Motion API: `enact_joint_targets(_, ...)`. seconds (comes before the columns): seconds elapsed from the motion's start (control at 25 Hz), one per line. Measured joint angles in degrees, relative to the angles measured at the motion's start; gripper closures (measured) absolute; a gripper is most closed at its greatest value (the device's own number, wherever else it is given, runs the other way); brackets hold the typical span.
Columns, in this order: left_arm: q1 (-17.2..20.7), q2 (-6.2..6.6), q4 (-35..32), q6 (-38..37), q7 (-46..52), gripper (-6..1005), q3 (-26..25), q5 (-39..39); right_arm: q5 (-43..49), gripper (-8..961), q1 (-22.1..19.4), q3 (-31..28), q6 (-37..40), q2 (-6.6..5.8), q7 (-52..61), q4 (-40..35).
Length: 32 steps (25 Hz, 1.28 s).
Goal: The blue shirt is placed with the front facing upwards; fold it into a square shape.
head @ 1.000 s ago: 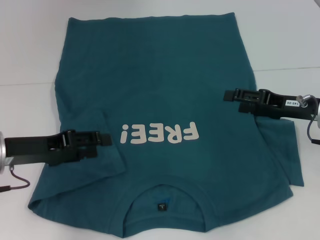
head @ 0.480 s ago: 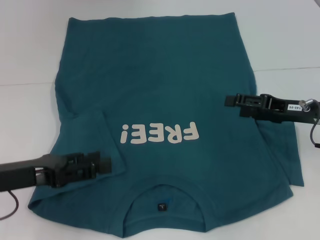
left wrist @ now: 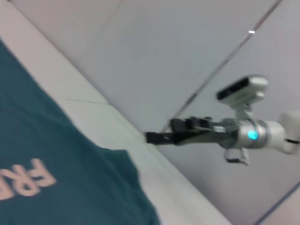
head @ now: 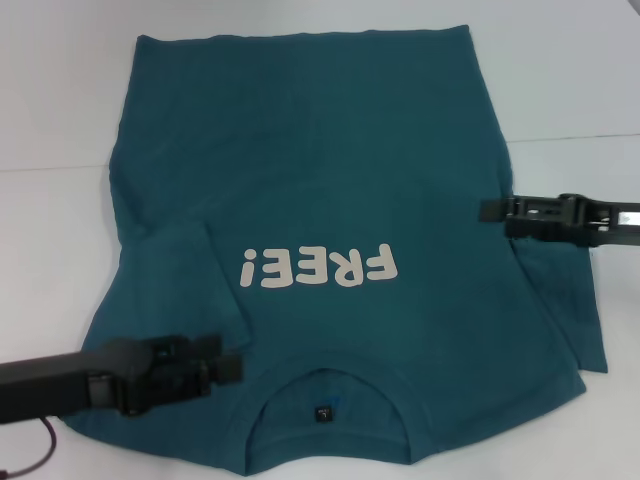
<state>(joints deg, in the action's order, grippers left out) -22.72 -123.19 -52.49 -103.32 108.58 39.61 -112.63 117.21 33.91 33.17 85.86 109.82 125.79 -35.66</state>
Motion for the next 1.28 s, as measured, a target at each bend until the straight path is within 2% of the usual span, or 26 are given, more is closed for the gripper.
enact_joint_targets(0.04, 0.06, -0.33, 0.09, -0.95, -0.55, 338, -0.02, 0.02, 0.0, 39, 0.0, 0.0, 0.0, 0.0, 0.0, 0.0)
enact_joint_targets(0.16, 0.09, -0.75, 0.81, -2.28, -0.77, 338, -0.28, 0.92, 0.54, 39, -0.19, 0.13, 0.63, -1.65, 0.28, -0.02)
enact_joint_targets(0.36, -0.06, -0.48, 2.67, -2.35, -0.46, 339, -0.38, 4.52, 2.87, 39, -0.22, 0.2, 0.44, -4.77, 3.96, -2.08)
enact_joint_targets(0.48, -0.51, -0.49, 2.46, -2.62, 1.0, 339, -0.35, 5.22, 9.7, 38, 0.45, 0.16, -0.23, -6.84, 10.83, -4.47)
enact_joint_targets(0.64, -1.3, -0.51, 2.55, -2.63, 2.24, 340, -0.3, 5.39, 17.22, 38, 0.77, 0.08, 0.64, -8.13, 16.6, -7.48)
enact_joint_targets(0.8, -1.55, -0.57, 2.63, -2.52, 2.3, 340, -0.38, 6.18, 20.86, 38, -0.1, -0.4, 2.03, -8.35, 19.14, -10.33)
enact_joint_targets(0.96, -1.81, -0.56, 2.75, -2.19, 2.33, 340, -0.42, 6.37, 22.17, 38, -0.51, -0.02, 1.92, -8.11, 19.21, -9.92)
enact_joint_targets(1.28, -2.21, -0.69, 2.83, -1.95, 2.34, 341, -0.41, 6.37, 25.45, 38, 0.16, 0.32, -4.78, -4.1, 18.64, -8.34)
